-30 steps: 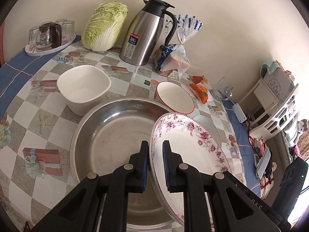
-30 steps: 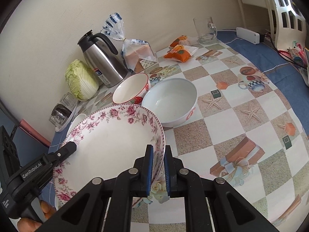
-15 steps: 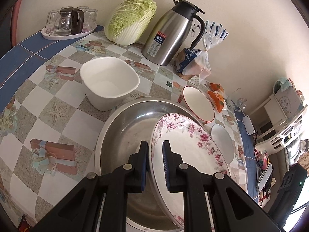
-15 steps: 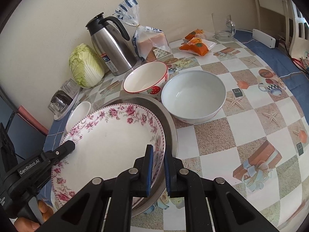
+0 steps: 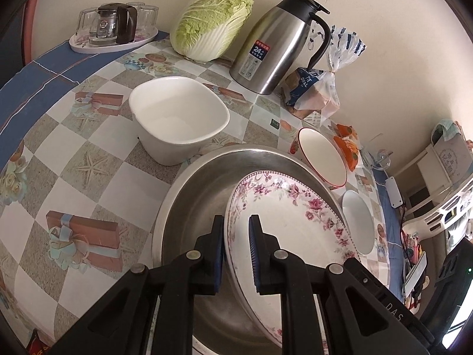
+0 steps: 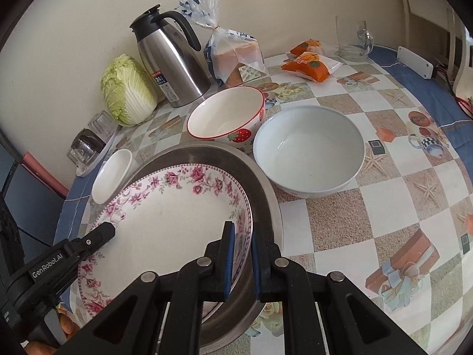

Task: Organize plates and bowls
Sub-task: 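Lower the rose-patterned plate into the steel basin with both grippers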

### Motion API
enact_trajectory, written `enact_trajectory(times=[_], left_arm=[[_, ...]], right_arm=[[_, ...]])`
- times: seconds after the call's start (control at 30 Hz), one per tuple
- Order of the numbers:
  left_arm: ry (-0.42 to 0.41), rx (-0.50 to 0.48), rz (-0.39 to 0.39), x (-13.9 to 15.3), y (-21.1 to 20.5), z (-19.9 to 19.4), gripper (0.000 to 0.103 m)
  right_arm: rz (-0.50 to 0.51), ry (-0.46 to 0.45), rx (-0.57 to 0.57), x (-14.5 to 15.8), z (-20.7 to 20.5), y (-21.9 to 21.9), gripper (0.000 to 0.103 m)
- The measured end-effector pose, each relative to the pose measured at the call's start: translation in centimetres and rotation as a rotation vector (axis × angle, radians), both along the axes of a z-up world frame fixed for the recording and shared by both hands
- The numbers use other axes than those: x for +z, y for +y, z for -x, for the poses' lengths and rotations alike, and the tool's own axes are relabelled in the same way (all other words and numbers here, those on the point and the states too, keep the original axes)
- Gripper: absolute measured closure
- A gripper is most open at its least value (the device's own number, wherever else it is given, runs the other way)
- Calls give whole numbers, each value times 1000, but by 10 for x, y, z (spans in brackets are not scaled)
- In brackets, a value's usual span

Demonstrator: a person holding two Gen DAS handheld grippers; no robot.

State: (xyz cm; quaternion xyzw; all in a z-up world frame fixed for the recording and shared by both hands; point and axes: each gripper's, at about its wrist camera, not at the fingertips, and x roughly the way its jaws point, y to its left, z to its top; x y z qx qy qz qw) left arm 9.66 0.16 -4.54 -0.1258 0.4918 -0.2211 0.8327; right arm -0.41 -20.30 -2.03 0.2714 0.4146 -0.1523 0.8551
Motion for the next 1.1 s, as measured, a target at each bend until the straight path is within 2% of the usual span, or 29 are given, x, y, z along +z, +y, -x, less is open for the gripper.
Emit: enact_trajectory(times=[0.47, 1.1], left_arm=[[-6, 8, -35, -7, -8, -11, 88], [41, 4, -87, -21, -12, -11, 88]], right_arm=[[21, 9, 17, -4, -18, -3, 91], [23, 48, 37, -14, -19, -1, 91]])
